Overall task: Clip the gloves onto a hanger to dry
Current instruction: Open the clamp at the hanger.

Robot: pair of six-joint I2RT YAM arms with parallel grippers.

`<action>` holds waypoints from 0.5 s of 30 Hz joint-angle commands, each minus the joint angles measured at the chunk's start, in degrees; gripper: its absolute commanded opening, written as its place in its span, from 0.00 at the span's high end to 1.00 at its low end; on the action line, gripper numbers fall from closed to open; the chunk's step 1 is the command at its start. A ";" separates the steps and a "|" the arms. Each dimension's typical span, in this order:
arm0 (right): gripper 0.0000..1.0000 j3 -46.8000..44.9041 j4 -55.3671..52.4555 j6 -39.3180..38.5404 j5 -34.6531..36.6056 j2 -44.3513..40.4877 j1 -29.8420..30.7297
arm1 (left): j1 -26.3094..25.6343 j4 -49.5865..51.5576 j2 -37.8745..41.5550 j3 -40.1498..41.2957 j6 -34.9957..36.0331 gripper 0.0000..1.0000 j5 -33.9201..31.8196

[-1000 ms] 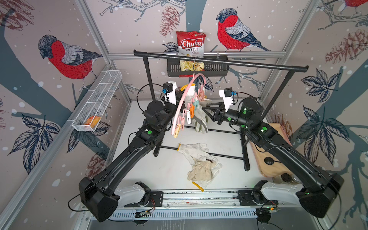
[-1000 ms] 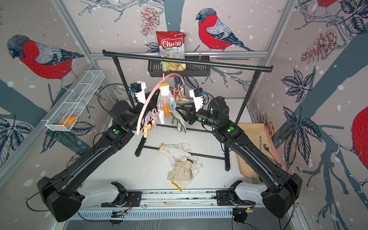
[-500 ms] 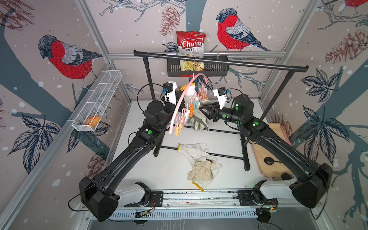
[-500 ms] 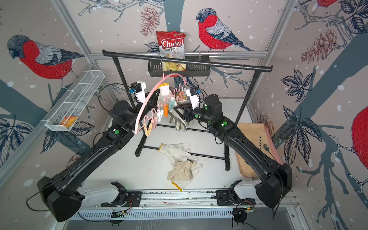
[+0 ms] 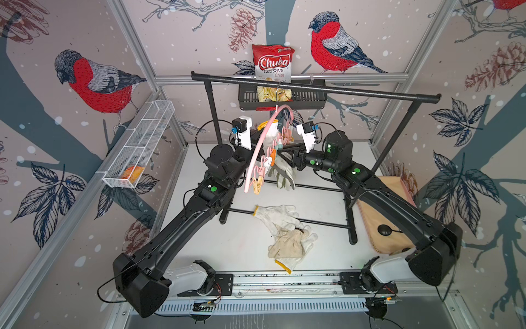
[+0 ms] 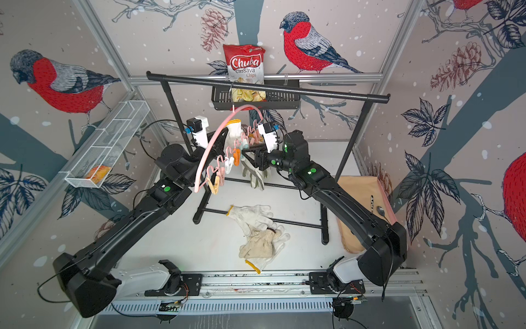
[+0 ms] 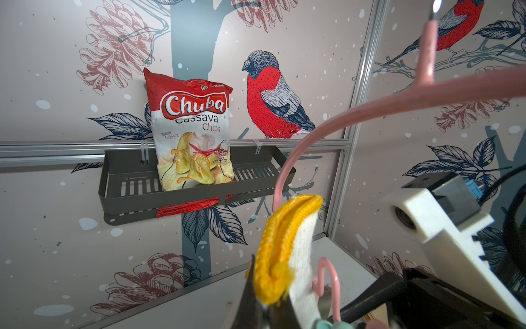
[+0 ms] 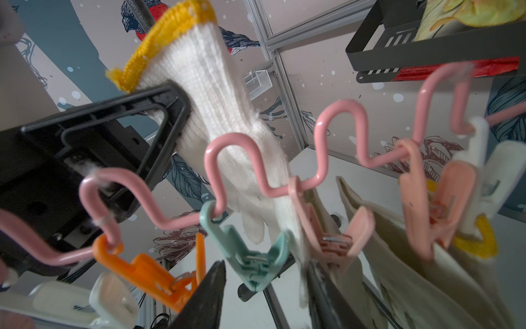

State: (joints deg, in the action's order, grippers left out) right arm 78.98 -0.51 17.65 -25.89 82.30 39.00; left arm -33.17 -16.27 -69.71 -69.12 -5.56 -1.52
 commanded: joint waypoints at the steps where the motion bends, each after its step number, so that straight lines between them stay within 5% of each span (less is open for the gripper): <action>1: 0.51 0.65 2.14 -1.19 -0.21 0.43 0.45 | 0.22 -2.70 0.38 0.17 0.27 1.00 0.38; 15: 0.49 3.98 1.48 -2.19 -0.13 3.82 0.72 | 0.83 -2.81 0.64 0.35 0.11 1.00 0.81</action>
State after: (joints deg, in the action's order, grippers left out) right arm 82.21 -0.49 16.36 -25.91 85.89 39.66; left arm -32.49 -16.29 -69.49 -68.82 -5.58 -1.43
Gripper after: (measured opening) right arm 0.505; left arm 0.054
